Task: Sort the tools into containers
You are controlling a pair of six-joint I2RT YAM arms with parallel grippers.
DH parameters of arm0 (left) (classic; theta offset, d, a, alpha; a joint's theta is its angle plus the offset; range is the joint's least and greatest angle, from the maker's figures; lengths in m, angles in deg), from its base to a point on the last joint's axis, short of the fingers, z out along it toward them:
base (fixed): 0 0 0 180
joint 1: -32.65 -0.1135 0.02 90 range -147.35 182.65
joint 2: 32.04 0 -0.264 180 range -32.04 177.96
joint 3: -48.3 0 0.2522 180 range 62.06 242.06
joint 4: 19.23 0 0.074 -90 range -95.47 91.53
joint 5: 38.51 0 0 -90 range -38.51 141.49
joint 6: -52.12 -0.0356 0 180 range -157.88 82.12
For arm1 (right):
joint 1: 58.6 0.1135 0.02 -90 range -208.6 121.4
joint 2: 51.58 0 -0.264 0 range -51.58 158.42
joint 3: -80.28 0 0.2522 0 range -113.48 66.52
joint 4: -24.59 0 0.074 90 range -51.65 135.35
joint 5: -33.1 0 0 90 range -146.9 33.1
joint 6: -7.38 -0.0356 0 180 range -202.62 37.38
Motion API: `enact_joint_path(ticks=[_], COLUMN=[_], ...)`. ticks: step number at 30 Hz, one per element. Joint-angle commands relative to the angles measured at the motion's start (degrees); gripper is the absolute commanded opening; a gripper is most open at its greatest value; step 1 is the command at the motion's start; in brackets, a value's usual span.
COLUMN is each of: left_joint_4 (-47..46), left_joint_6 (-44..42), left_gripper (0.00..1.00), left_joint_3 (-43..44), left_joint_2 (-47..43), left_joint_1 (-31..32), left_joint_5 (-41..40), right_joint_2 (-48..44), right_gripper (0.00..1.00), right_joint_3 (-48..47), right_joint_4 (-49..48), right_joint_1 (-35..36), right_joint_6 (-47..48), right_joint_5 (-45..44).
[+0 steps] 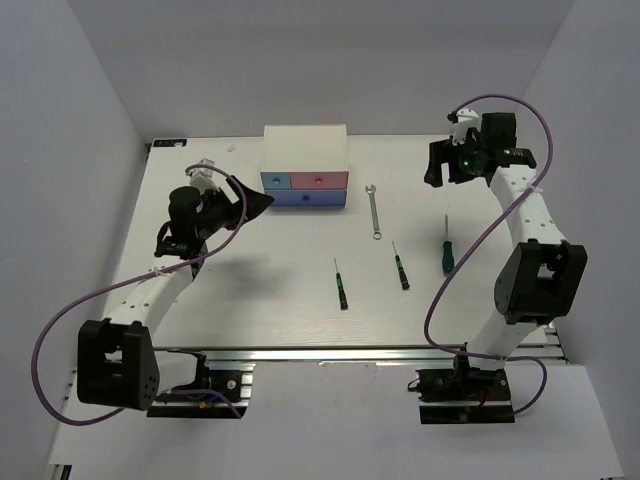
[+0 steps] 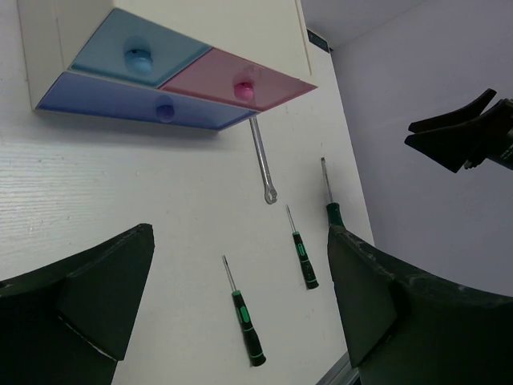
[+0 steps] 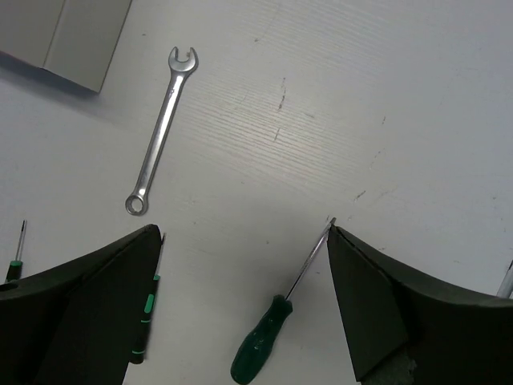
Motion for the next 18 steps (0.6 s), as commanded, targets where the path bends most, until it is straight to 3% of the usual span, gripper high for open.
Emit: enact_joint_path(ticks=[1, 3, 7, 10, 11, 13, 15, 17, 18], left_joint_4=[-2.15, -2.41, -3.47, -3.21, -3.21, -3.38, -3.56, -3.38, -3.21], left_joint_6=[0.34, 0.69, 2.45, 3.42, 3.77, 4.03, 4.03, 3.6, 3.51], left_gripper=[0.98, 0.97, 0.86, 0.69, 0.53, 0.35, 0.2, 0.19, 0.18], left_joint_3=[2.3, 2.57, 3.27, 4.76, 5.03, 5.99, 6.7, 7.75, 8.01], left_joint_2=[0.36, 0.71, 2.11, 3.96, 4.31, 5.54, 6.59, 7.39, 7.74], left_joint_1=[0.49, 0.49, 1.28, 2.42, 2.86, 4.34, 6.01, 6.9, 7.69], left_joint_5=[0.87, 0.96, 0.26, -0.53, -1.23, -2.11, -3.16, -3.87, -4.05], right_joint_2=[0.03, -0.06, -0.59, -1.38, -1.9, -2.52, -4.01, -4.98, -4.99], right_gripper=[0.89, 0.89, 0.89, 0.89, 0.9, 0.89, 0.89, 0.89, 0.83], right_joint_3=[-2.84, -3.54, -6.09, -6.09, -5.48, -4.69, -3.12, -2.58, -3.27], right_joint_4=[-0.36, 1.21, 7.97, 10.18, 9.75, 10.0, 7.75, 5.8, 4.48], right_joint_1=[-0.23, -0.23, 2.21, 8.27, 11.68, 14.61, 16.81, 16.9, 16.9], right_joint_6=[2.22, 6.25, 27.82, 34.65, 37.45, 41.5, 43.64, 43.28, 42.93], right_joint_5=[2.36, 5.95, 20.7, 17.85, 16.18, 15.11, 20.26, 26.42, 31.5])
